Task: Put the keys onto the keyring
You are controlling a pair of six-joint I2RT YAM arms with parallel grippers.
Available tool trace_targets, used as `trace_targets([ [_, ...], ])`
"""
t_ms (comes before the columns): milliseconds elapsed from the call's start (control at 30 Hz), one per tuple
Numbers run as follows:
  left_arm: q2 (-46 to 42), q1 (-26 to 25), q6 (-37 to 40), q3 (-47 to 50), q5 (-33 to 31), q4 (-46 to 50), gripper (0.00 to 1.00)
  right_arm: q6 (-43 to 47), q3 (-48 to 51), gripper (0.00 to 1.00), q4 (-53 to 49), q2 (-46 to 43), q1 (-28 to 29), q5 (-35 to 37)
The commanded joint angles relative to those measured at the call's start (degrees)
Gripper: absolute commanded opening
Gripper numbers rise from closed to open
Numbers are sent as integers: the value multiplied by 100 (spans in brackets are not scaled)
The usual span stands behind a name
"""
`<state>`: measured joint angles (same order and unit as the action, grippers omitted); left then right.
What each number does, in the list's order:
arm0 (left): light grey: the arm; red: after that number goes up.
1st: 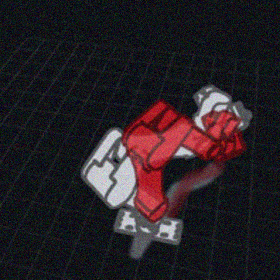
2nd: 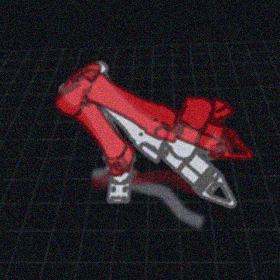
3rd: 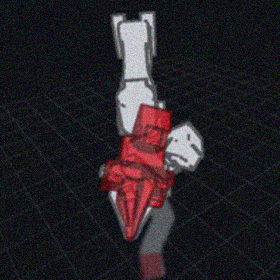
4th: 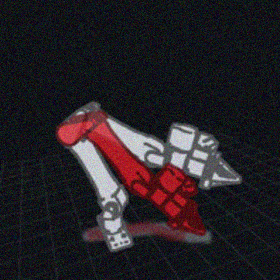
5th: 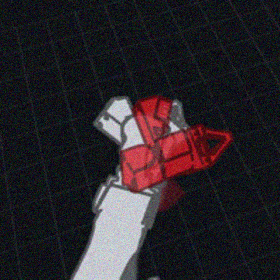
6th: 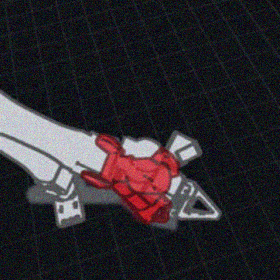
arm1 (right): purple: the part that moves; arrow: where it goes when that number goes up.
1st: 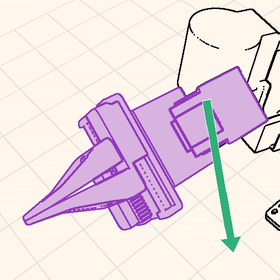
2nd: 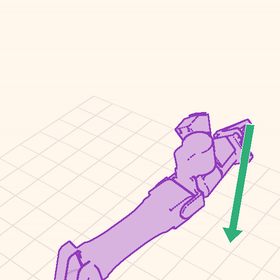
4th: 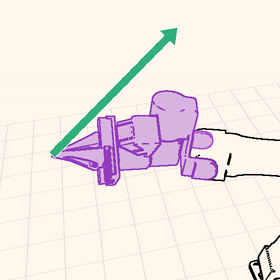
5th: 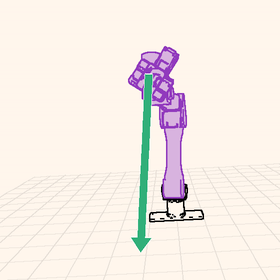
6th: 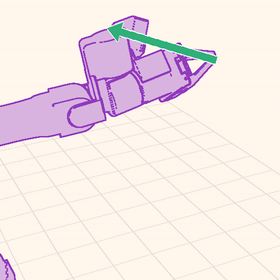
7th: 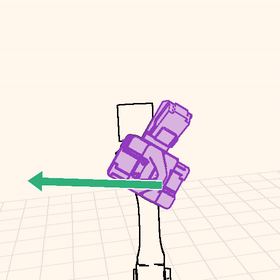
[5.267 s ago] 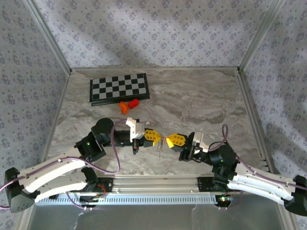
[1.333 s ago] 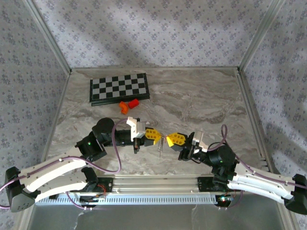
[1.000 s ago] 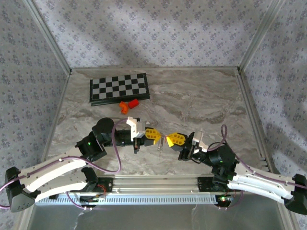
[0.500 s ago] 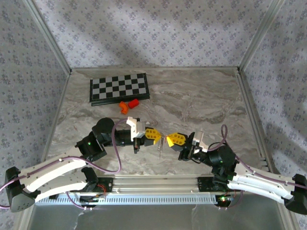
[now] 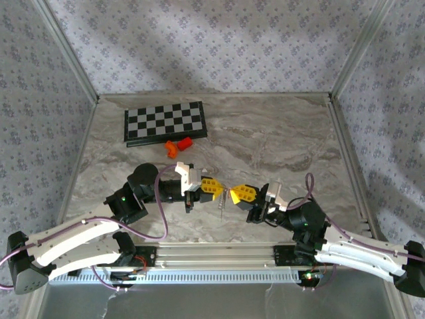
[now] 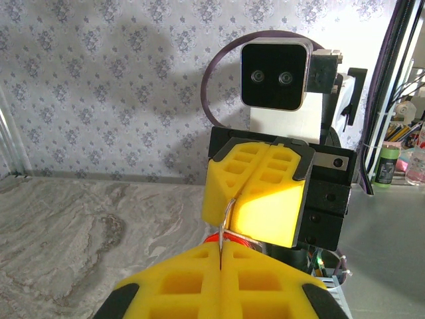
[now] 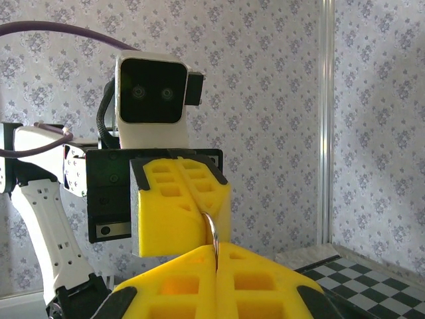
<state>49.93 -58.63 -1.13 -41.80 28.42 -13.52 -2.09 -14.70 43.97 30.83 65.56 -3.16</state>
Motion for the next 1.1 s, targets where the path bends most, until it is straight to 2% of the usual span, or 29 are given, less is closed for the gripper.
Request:
trace_targets([
  [0,-80,-51,41,-39,-12,-286,0,-37,2,0,253,20,33,58],
  [667,-76,-52,49,-39,23,-280,0,-55,-96,0,365,195,27,-18],
  [1067,-112,-45,77,-38,-12,-239,0,-99,29,0,278,-110,25,93],
])
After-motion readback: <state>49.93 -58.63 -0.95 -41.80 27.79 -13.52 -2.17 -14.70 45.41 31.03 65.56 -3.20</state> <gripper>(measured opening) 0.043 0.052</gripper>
